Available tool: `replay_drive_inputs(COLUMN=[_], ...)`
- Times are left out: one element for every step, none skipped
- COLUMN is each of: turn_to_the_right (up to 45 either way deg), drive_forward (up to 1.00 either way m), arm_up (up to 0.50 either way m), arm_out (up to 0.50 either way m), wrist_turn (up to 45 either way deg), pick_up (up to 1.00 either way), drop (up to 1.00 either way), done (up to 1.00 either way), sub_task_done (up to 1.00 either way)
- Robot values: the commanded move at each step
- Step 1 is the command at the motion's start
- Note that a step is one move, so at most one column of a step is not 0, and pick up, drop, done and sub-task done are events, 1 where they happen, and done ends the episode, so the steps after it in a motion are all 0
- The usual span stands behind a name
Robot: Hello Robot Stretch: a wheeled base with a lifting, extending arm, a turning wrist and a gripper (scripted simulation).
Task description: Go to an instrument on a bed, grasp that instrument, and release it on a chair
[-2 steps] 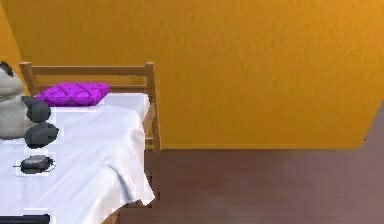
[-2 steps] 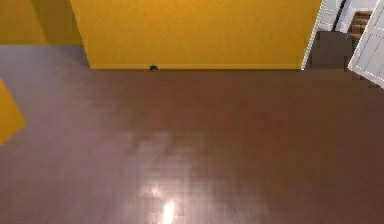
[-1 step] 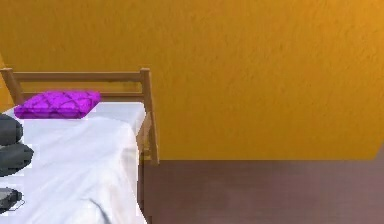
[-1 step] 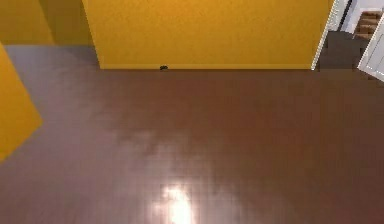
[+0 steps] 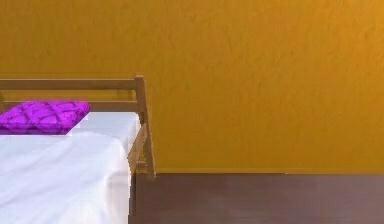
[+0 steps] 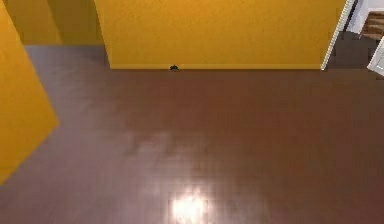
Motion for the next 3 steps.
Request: replay_drive_inputs(turn_to_the_right=[45.0,45.0,18.0], drive_forward=[0.00,0.00,0.00], arm_up=[0.00,0.00,0.00], arm_out=[0.00,0.00,0.00], wrist_turn=[0.0,0.0,0.0], pick_up=[0.00,0.00,0.00], drop=[0.00,0.00,0.00], done=[0.00,0.00,0.00], sub_task_done=[0.00,0.00,0.00])
